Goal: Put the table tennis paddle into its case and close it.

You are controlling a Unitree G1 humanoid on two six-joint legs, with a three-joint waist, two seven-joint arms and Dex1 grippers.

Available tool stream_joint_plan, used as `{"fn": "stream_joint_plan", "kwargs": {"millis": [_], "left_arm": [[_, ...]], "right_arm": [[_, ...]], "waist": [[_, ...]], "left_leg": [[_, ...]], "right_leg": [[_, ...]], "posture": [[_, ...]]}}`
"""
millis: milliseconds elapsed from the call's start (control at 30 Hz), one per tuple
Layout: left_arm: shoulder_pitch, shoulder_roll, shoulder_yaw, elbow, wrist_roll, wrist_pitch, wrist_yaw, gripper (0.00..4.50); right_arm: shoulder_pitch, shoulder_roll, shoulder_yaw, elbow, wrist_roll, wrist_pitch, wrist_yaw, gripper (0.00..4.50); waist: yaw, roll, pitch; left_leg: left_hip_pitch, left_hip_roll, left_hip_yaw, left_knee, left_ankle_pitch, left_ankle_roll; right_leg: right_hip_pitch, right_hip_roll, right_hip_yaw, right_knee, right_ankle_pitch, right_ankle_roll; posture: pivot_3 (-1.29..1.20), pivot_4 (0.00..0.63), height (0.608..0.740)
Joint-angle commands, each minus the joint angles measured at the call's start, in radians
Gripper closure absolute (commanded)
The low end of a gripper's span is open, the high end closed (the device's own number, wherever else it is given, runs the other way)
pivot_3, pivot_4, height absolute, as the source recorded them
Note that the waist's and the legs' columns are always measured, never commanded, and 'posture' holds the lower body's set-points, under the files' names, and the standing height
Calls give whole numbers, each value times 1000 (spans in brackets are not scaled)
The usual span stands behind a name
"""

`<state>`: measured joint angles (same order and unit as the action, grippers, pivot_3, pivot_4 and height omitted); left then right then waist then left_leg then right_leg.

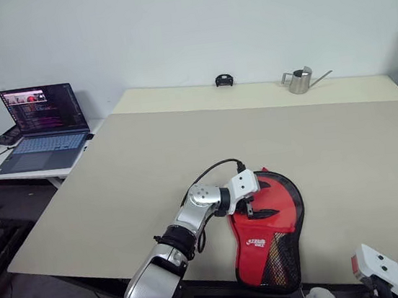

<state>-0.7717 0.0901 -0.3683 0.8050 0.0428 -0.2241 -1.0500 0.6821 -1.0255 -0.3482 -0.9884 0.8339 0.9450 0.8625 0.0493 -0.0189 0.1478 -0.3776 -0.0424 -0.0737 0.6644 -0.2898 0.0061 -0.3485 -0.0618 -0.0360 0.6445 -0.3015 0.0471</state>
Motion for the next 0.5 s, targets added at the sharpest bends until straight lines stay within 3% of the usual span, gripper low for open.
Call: {"fn": "stream_joint_plan", "kwargs": {"millis": [33,167,467,500], "left_arm": [[38,4,-60,88,80,27,2,586],[35,0,-60,93,82,25,2,586],[29,-6,-58,101,85,24,10,586],[29,-6,-57,101,85,24,11,586]], "right_arm": [[-1,-26,146,-59,14,-35,4,4474],[-173,-50,238,-59,96,-12,-73,4474],[-353,-120,179,-59,377,56,-274,4474],[-356,-129,173,-59,397,56,-292,4183]], "waist": [[1,-1,0],[-1,-2,-1],[1,-2,-1],[1,-3,-1]], "left_leg": [[0,0,0,0,0,0],[0,0,0,0,0,0],[0,-1,-2,1,0,0],[0,-1,-2,1,0,0]], "right_leg": [[0,0,0,0,0,0],[0,-2,0,0,0,0],[1,-6,-2,0,0,0],[2,-6,-2,0,0,0]], "posture": [[0,150,740],[0,150,740],[0,150,740],[0,150,740]]}}
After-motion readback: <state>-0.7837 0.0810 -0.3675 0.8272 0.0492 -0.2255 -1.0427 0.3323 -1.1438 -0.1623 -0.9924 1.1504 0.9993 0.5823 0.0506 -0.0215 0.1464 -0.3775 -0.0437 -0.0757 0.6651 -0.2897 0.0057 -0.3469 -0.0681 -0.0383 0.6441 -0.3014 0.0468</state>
